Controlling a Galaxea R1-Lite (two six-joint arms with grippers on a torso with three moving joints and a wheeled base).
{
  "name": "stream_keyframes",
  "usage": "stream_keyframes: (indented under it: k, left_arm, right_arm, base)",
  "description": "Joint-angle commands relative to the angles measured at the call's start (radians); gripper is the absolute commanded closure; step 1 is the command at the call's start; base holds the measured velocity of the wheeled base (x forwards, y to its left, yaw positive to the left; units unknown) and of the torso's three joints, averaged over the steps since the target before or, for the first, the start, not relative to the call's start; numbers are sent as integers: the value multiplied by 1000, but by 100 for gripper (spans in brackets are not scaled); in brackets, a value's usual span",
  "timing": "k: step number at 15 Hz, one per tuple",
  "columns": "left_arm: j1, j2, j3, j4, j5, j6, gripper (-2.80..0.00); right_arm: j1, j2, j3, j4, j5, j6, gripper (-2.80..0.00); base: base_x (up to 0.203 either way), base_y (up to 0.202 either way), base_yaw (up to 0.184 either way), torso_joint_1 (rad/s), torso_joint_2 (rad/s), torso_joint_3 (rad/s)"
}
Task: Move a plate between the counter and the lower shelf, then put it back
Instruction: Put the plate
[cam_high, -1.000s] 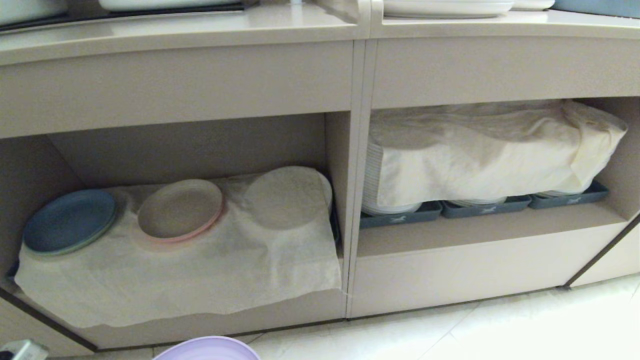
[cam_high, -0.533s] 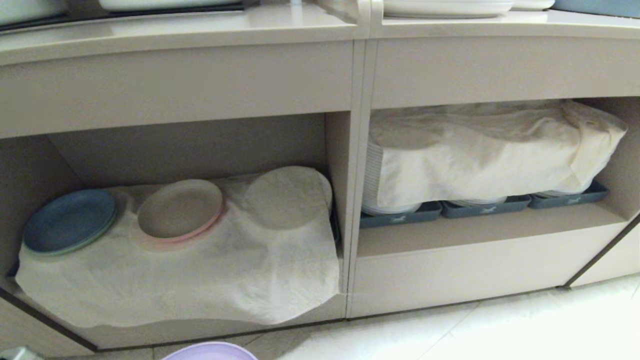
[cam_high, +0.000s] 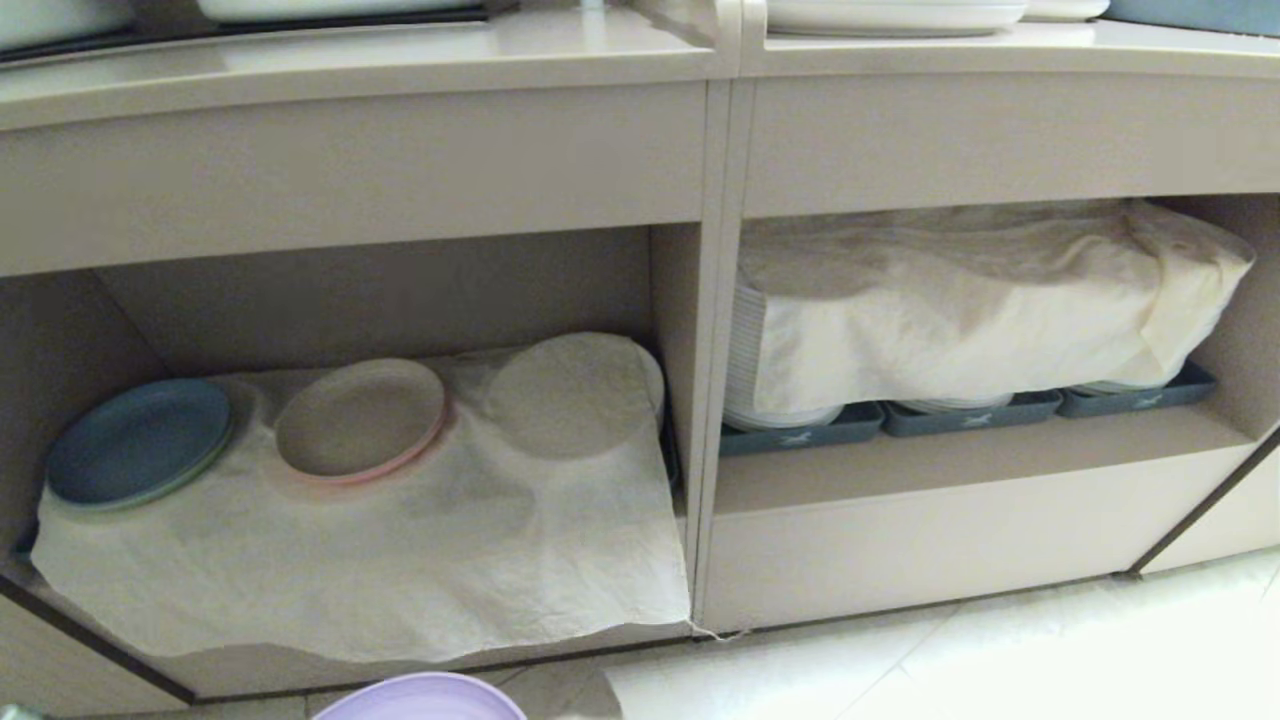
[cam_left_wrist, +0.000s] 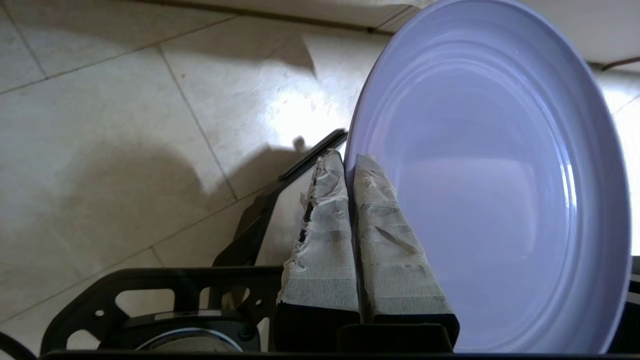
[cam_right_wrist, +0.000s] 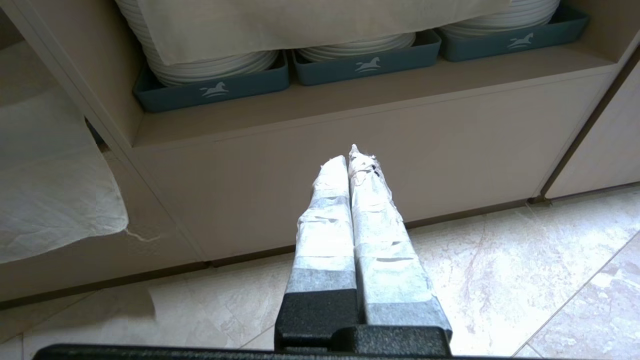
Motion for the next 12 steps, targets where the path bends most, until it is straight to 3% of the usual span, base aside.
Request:
stream_keyframes:
  k: [1, 12]
  left_arm:
    - [4, -35, 2, 0, -3, -4, 0]
    - [3, -114, 5, 53, -10, -7, 0]
  right_arm:
    - [1, 1, 0, -1, 0, 0, 0]
    - [0, 1, 0, -1, 0, 0, 0]
  base:
    - [0, 0, 0, 0, 0, 0]
    - [0, 0, 0, 0, 0, 0]
